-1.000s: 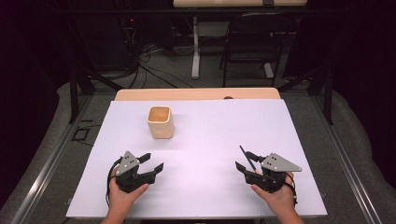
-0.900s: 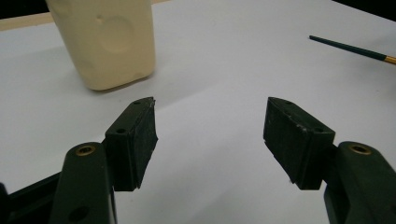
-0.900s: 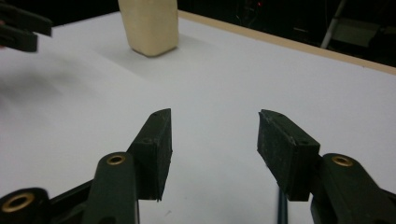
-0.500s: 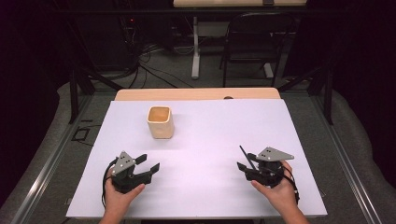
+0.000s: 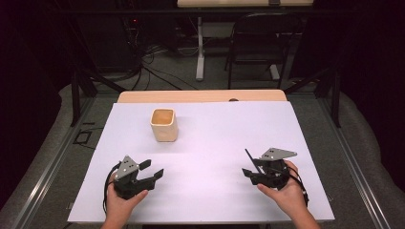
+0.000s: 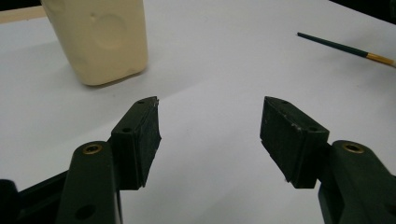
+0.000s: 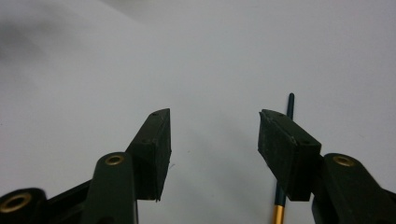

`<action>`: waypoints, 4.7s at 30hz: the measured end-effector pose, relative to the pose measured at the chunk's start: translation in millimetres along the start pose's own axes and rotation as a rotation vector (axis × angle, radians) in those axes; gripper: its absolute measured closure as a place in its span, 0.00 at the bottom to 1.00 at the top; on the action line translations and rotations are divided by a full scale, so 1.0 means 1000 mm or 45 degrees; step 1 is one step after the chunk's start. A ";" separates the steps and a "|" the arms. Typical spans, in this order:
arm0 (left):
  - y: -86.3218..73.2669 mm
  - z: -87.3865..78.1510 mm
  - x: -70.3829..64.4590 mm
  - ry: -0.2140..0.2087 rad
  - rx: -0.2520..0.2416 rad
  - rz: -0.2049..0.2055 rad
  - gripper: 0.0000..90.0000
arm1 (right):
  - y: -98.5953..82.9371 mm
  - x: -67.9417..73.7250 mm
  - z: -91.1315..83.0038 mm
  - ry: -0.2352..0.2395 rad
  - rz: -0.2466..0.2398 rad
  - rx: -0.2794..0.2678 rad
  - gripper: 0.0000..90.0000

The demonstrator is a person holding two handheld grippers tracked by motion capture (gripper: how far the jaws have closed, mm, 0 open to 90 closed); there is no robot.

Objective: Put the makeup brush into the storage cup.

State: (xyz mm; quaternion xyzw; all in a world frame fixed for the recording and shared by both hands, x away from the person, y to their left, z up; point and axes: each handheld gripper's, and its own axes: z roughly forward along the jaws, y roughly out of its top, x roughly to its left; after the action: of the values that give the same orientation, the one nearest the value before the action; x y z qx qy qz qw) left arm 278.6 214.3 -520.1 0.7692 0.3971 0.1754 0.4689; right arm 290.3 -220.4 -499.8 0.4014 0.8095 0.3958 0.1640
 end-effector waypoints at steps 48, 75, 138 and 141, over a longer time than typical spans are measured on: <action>0.000 -0.008 0.023 0.027 -0.032 -0.116 0.42 | 0.037 -0.015 0.007 -0.016 0.007 0.377 0.53; -0.001 -0.004 0.023 0.037 0.005 -0.108 0.43 | 0.047 -0.035 0.012 -0.093 0.052 0.682 0.57; -0.002 0.000 0.019 0.022 0.030 -0.086 0.43 | 0.047 -0.039 0.044 -0.137 0.206 0.946 0.72; -0.002 0.000 0.019 0.023 0.031 -0.088 0.43 | 0.046 -0.040 0.047 -0.127 0.213 0.979 0.75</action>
State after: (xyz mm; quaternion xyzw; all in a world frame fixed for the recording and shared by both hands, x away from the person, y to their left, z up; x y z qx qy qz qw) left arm 289.8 229.8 -524.3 0.7592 0.4296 0.1612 0.4616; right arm 366.3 -210.8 -496.2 0.5168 0.8542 0.0560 0.0080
